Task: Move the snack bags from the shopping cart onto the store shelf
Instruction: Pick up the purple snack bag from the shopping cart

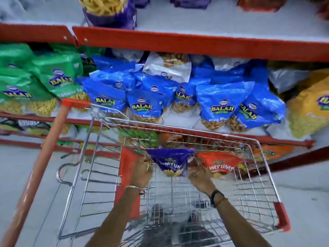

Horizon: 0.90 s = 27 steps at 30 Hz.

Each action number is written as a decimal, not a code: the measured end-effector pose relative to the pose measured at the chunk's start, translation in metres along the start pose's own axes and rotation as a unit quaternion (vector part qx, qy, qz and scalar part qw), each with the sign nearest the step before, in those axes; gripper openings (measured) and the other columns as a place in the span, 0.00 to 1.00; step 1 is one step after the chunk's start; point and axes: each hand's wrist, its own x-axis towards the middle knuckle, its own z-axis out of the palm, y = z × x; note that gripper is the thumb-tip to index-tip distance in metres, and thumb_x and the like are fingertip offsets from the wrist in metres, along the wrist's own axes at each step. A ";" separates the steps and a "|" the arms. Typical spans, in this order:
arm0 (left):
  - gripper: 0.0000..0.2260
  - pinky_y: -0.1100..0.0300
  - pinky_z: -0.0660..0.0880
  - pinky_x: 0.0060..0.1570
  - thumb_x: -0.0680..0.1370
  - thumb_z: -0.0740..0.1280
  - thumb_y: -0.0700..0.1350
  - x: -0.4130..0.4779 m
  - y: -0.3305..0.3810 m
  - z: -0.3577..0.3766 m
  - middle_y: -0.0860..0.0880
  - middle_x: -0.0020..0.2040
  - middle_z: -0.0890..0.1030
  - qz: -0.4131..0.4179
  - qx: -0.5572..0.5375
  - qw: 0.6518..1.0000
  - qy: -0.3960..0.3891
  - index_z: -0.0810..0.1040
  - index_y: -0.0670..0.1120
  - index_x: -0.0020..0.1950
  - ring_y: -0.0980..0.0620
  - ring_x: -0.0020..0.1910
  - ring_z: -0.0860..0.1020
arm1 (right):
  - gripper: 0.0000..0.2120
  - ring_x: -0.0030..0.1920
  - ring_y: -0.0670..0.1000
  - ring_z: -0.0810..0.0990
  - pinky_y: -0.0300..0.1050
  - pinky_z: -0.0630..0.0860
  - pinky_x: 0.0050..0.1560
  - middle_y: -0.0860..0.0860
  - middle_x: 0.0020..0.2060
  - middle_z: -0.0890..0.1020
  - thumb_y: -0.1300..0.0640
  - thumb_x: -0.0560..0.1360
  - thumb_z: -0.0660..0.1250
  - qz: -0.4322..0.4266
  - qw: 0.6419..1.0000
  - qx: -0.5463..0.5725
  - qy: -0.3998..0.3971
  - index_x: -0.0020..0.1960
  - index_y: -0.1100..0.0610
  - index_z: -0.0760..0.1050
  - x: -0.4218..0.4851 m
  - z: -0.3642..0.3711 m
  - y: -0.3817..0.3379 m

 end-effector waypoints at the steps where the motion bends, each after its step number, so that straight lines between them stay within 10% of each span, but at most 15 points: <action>1: 0.17 0.54 0.72 0.48 0.72 0.63 0.35 0.002 -0.007 0.009 0.35 0.53 0.79 -0.044 -0.014 0.999 0.002 0.72 0.36 0.60 0.36 0.52 0.78 | 0.08 0.32 0.53 0.68 0.47 0.68 0.33 0.56 0.30 0.70 0.60 0.76 0.56 0.015 1.000 0.021 -0.003 0.40 0.60 0.68 0.007 0.005 0.004; 5: 0.19 0.51 0.69 0.51 0.74 0.61 0.30 0.012 -0.038 0.042 0.33 0.64 0.72 -0.168 -0.086 0.981 -0.055 0.66 0.34 0.65 0.37 0.54 0.75 | 0.17 0.28 0.46 0.63 0.35 0.57 0.27 0.49 0.28 0.67 0.62 0.78 0.54 0.070 0.997 0.031 0.015 0.32 0.50 0.63 0.040 0.024 0.017; 9: 0.21 0.61 0.66 0.50 0.75 0.57 0.28 0.047 -0.064 0.072 0.39 0.66 0.68 -0.158 -0.116 0.976 -0.094 0.63 0.39 0.67 0.36 0.67 0.66 | 0.15 0.45 0.52 0.71 0.40 0.63 0.43 0.56 0.54 0.77 0.64 0.78 0.54 0.061 0.989 0.103 0.092 0.64 0.62 0.67 0.077 0.044 0.025; 13: 0.08 0.74 0.72 0.37 0.73 0.62 0.32 0.069 -0.077 0.094 0.50 0.46 0.74 -0.108 -0.135 0.984 -0.033 0.73 0.39 0.51 0.58 0.46 0.75 | 0.12 0.48 0.53 0.76 0.41 0.70 0.45 0.55 0.52 0.79 0.65 0.75 0.59 0.032 0.971 0.165 0.170 0.57 0.56 0.73 0.102 0.061 0.036; 16: 0.22 0.72 0.72 0.41 0.67 0.66 0.53 0.076 -0.088 0.106 0.51 0.42 0.79 -0.081 -0.170 0.982 0.002 0.77 0.37 0.50 0.70 0.40 0.77 | 0.10 0.51 0.55 0.79 0.53 0.76 0.52 0.54 0.51 0.81 0.64 0.74 0.62 0.021 0.964 0.163 0.208 0.51 0.52 0.76 0.110 0.069 0.050; 20: 0.21 0.53 0.68 0.39 0.64 0.69 0.61 0.084 -0.110 0.118 0.45 0.36 0.76 -0.093 -0.194 0.976 0.027 0.79 0.42 0.38 0.54 0.36 0.72 | 0.08 0.48 0.53 0.79 0.52 0.77 0.53 0.59 0.49 0.83 0.67 0.72 0.64 0.006 0.955 0.138 0.263 0.48 0.62 0.80 0.116 0.070 0.053; 27: 0.06 0.52 0.71 0.44 0.72 0.68 0.41 0.065 -0.052 0.072 0.49 0.32 0.77 -0.131 -0.202 0.970 0.036 0.79 0.40 0.36 0.51 0.40 0.74 | 0.06 0.44 0.51 0.79 0.41 0.76 0.48 0.58 0.46 0.84 0.67 0.72 0.65 -0.016 0.941 0.150 0.304 0.46 0.63 0.80 0.080 0.064 0.021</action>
